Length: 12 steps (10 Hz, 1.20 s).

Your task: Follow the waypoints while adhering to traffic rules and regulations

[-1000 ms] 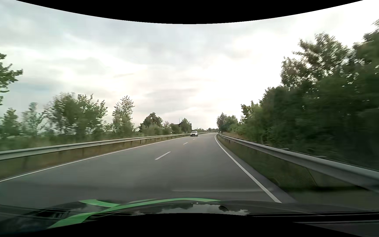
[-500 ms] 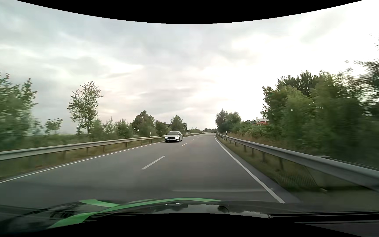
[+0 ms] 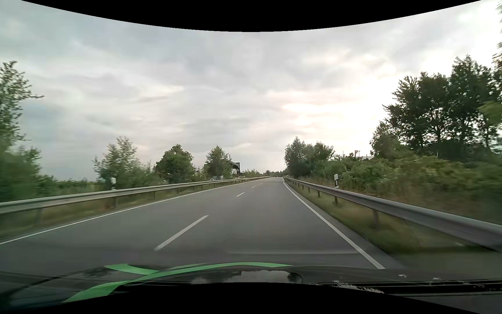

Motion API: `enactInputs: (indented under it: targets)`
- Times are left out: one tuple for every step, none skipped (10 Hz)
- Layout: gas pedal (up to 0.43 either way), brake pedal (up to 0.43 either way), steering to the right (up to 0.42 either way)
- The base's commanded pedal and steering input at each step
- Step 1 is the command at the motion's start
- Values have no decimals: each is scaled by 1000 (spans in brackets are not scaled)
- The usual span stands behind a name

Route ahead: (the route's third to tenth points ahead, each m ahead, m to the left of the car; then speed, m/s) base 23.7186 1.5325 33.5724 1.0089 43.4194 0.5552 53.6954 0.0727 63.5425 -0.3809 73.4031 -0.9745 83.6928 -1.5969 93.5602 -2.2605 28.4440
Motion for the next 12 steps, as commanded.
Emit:
enactInputs:
  targets:
    - [520, 0, 9]
    - [531, 0, 9]
    - [531, 0, 9]
    - [531, 0, 9]
    - [531, 0, 9]
    - [531, 0, 9]
    - [539, 0, 9]
    - [539, 0, 9]
    - [539, 0, 8]
    - [531, 0, 8]
    - [531, 0, 6]
    - [531, 0, 6]
